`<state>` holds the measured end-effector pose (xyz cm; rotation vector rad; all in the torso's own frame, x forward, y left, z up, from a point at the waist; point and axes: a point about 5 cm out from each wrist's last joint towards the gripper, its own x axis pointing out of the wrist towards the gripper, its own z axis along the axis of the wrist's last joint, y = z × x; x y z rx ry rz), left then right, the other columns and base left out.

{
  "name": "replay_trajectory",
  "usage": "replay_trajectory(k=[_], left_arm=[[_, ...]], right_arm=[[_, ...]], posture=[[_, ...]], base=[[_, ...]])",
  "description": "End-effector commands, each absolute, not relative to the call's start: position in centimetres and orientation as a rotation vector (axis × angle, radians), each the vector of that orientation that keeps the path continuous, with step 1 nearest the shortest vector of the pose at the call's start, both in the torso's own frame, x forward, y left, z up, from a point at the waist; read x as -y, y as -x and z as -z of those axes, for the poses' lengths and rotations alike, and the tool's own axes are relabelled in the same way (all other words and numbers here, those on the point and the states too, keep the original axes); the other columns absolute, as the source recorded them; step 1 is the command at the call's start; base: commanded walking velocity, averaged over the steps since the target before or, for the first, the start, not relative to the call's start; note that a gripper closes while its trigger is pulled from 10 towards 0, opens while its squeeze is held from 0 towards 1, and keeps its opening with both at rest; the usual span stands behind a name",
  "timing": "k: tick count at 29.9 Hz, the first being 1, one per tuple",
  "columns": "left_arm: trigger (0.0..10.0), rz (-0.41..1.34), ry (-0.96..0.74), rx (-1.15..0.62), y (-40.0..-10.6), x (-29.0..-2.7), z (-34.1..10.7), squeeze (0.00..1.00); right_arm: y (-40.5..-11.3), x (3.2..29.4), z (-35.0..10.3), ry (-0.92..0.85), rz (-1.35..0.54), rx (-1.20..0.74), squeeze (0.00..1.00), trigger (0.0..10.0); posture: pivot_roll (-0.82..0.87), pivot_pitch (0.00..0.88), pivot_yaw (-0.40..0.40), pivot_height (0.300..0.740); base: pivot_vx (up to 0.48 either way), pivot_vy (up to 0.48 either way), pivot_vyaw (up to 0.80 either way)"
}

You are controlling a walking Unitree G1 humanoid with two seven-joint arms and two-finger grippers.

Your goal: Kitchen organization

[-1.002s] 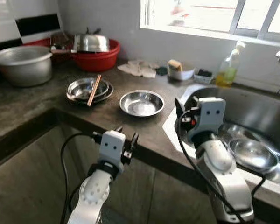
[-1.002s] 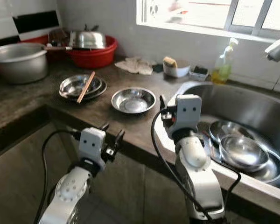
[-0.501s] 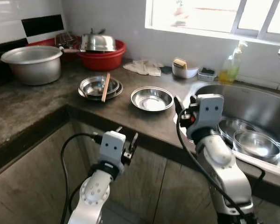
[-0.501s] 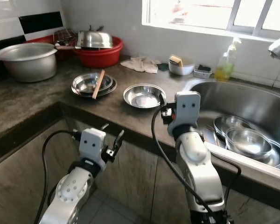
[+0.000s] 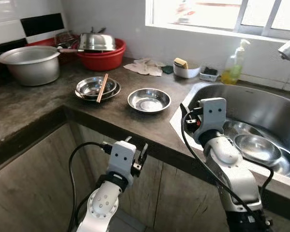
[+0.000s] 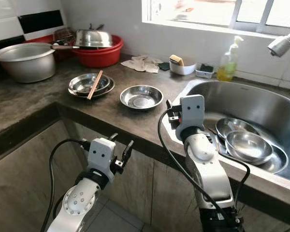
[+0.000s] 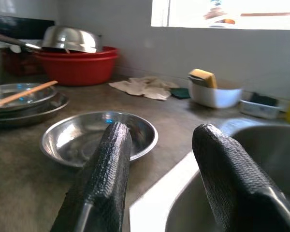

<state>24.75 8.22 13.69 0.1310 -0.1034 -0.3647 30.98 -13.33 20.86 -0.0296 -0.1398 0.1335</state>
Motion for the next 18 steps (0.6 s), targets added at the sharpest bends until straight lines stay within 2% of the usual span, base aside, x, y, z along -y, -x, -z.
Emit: replay_trajectory(k=[1,9,11,18], left_arm=[[10.0,0.337,-0.132,0.101,-24.8,-8.7,-13.9,0.0],[10.0,0.33,-0.133,0.093,-24.6,-8.7,-13.7,0.0],[10.0,0.33,-0.13,0.089,-24.5,-8.7,-13.7,0.0],[10.0,0.342,-0.117,0.081,-24.1,-8.5,-13.6,0.0]], right_arm=[[-31.4,13.0,-21.5,0.005,-0.146,0.151,0.0,10.0],[-32.4,13.1,-21.7,0.009,-0.155,0.131,0.0,10.0],[-33.5,13.0,-21.0,0.034,-0.165,0.051,0.0,10.0],[-35.6,12.7,-21.2,-0.01,-0.184,0.0,0.0,10.0]], posture=[[0.04,0.017,-0.048,0.74],[0.04,0.03,-0.051,0.74],[0.04,0.037,-0.052,0.74],[0.04,0.052,-0.06,0.74]], base=[[0.0,0.0,0.0],[0.0,0.0,0.0],[0.0,0.0,0.0],[0.0,0.0,0.0]])
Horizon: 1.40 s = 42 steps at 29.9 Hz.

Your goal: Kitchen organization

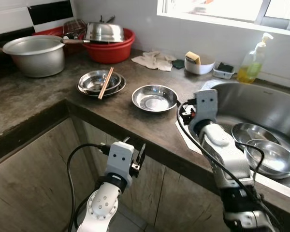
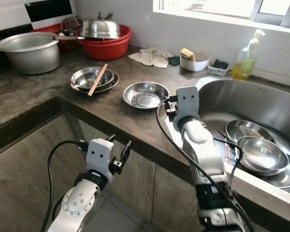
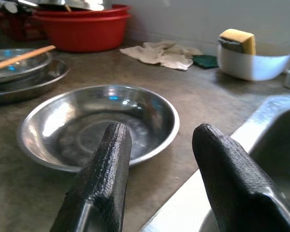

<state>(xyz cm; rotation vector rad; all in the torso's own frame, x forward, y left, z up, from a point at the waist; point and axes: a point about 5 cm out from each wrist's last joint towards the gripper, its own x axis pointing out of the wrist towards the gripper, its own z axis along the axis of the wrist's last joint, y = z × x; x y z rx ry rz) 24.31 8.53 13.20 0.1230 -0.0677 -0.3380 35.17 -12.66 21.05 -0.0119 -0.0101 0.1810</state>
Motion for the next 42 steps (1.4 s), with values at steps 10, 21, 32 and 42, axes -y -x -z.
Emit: replay_trajectory(k=[10,21,32,42], left_arm=[[10.0,0.373,-0.084,0.067,-22.9,-7.7,-13.6,0.0],[10.0,0.37,-0.068,0.051,-22.0,-7.4,-13.5,0.0],[10.0,0.371,-0.068,0.047,-22.1,-7.3,-13.4,0.0],[10.0,0.369,-0.073,0.05,-22.3,-7.3,-13.3,0.0]], right_arm=[[-39.2,12.5,-21.4,-0.053,-0.107,-0.117,0.0,10.0],[-41.7,12.0,-23.2,-0.099,-0.076,-0.16,0.0,10.0],[-42.1,11.5,-22.7,-0.06,-0.086,-0.328,0.0,10.0],[-42.0,11.3,-22.8,-0.167,-0.108,-0.435,0.0,10.0]], posture=[[0.05,0.091,-0.091,0.74],[0.06,0.105,-0.121,0.74],[0.06,0.087,-0.124,0.74],[0.06,0.072,-0.118,0.74]], base=[[0.0,0.0,0.0],[0.0,0.0,0.0],[0.0,0.0,0.0],[0.0,0.0,0.0]])
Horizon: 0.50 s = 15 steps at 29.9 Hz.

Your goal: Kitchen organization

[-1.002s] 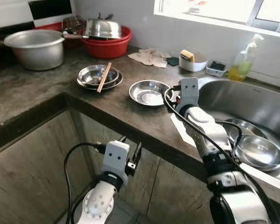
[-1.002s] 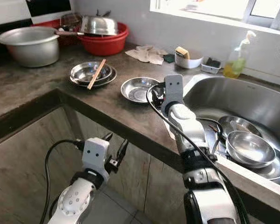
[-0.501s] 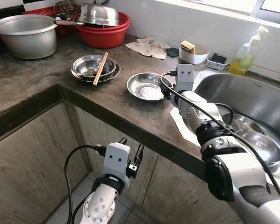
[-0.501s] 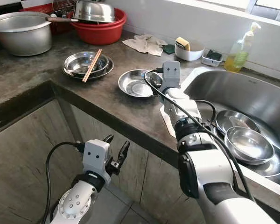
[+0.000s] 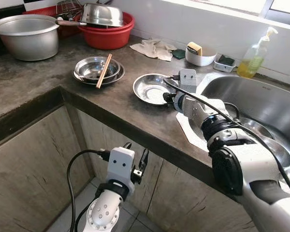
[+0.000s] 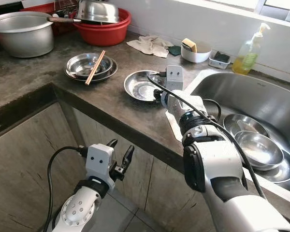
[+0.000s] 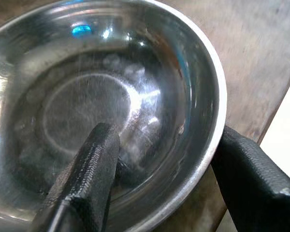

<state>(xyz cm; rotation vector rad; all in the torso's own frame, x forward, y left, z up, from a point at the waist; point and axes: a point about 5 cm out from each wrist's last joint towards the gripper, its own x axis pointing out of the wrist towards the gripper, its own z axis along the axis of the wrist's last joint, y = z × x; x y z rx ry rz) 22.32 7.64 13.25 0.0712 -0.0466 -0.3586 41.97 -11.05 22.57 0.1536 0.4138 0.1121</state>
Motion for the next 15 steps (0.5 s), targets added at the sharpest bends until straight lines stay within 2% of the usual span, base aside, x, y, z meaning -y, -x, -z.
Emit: replay_trajectory(k=[1,8,9,10,11,15], left_arm=[[10.0,0.367,-0.074,0.049,-22.3,-7.33,-13.28,0.0],[10.0,0.364,-0.077,0.055,-22.49,-7.39,-13.39,0.0],[10.0,0.364,-0.077,0.055,-22.5,-7.39,-13.39,0.0],[10.0,0.362,-0.078,0.055,-22.53,-7.43,-13.39,0.0],[10.0,0.36,-0.079,0.056,-22.58,-7.49,-13.41,0.0],[10.0,0.357,-0.08,0.058,-22.66,-7.55,-13.45,0.0]], right_arm=[[-41.89,11.09,-22.77,-0.232,-0.119,-0.463,0.0,10.0],[-41.64,10.88,-22.58,-0.424,-0.11,-0.542,0.0,10.0],[-41.64,10.9,-22.58,-0.425,-0.108,-0.541,0.0,1.1],[-41.66,11.02,-22.58,-0.414,-0.101,-0.54,0.0,1.1],[-41.67,11.24,-22.57,-0.403,-0.088,-0.542,0.0,0.0],[-41.65,11.47,-22.53,-0.399,-0.072,-0.55,0.0,0.0]], posture=[[0.06,0.067,-0.121,0.74],[0.07,0.066,-0.118,0.74],[0.07,0.066,-0.118,0.74],[0.07,0.066,-0.116,0.74],[0.07,0.068,-0.116,0.74],[0.06,0.067,-0.116,0.74]], base=[[0.0,0.0,0.0],[0.0,0.0,0.0],[0.0,0.0,0.0],[0.0,0.0,0.0],[0.0,0.0,0.0],[0.0,0.0,0.0]])
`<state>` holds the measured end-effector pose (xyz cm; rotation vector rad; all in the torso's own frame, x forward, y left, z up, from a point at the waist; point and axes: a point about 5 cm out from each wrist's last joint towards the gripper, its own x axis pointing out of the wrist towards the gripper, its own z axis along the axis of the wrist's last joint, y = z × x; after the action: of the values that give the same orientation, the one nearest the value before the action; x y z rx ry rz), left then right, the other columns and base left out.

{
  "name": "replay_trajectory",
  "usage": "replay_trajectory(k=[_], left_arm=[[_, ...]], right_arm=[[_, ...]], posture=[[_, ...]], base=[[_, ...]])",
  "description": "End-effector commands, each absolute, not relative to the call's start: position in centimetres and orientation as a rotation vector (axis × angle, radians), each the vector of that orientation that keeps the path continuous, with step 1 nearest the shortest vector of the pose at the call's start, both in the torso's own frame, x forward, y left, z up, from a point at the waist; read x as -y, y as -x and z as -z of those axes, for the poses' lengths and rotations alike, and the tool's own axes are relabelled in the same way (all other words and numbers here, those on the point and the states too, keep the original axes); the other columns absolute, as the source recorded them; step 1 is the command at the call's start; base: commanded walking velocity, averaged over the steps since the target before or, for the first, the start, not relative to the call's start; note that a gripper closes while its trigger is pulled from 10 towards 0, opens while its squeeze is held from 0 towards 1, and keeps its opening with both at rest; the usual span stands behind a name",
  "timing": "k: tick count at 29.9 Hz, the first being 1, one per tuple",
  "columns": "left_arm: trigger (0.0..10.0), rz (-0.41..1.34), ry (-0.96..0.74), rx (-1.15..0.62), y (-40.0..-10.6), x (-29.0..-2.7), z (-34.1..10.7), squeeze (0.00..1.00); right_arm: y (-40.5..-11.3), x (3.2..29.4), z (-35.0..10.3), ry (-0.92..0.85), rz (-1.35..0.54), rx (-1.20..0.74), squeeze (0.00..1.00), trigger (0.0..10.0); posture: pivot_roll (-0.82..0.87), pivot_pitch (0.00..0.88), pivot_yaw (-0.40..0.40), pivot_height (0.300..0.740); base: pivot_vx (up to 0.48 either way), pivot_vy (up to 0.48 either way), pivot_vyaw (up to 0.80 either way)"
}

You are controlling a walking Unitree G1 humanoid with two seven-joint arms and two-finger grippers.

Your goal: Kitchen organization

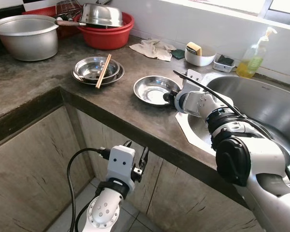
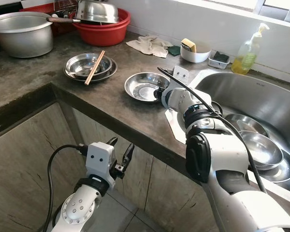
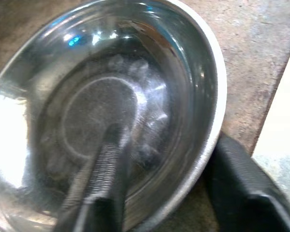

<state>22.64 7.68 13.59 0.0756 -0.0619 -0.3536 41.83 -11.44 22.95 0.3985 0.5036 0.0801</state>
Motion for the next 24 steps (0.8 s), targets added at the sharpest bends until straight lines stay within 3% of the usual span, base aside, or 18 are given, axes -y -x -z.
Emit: replay_trajectory(k=[1,9,15,21,24], left_arm=[[10.0,0.352,-0.079,0.061,-22.7,-7.6,-13.5,0.0],[10.0,0.344,-0.085,0.067,-23.0,-7.8,-13.6,0.0],[10.0,0.335,-0.09,0.071,-23.3,-8.0,-13.7,0.0],[10.0,0.331,-0.092,0.073,-23.4,-8.2,-13.7,0.0],[10.0,0.334,-0.094,0.075,-23.5,-8.1,-13.7,0.0]], right_arm=[[-41.7,11.6,-22.6,-0.415,-0.064,-0.552,0.0,0.0],[-41.9,11.9,-23.3,-0.468,-0.037,-0.516,0.0,0.0],[-42.1,12.8,-23.6,-0.625,0.005,-0.457,0.0,0.0],[-42.5,13.7,-24.5,-0.812,0.005,-0.32,0.0,0.0],[-42.5,14.2,-25.1,-0.822,0.01,-0.226,0.0,0.0]], posture=[[0.06,0.069,-0.116,0.74],[0.06,0.068,-0.114,0.74],[0.07,0.063,-0.113,0.74],[0.07,0.055,-0.106,0.74],[0.07,0.051,-0.104,0.74]], base=[[0.0,0.0,0.0],[0.0,0.0,0.0],[0.0,0.0,0.0],[0.0,0.0,0.0],[0.0,0.0,0.0]])
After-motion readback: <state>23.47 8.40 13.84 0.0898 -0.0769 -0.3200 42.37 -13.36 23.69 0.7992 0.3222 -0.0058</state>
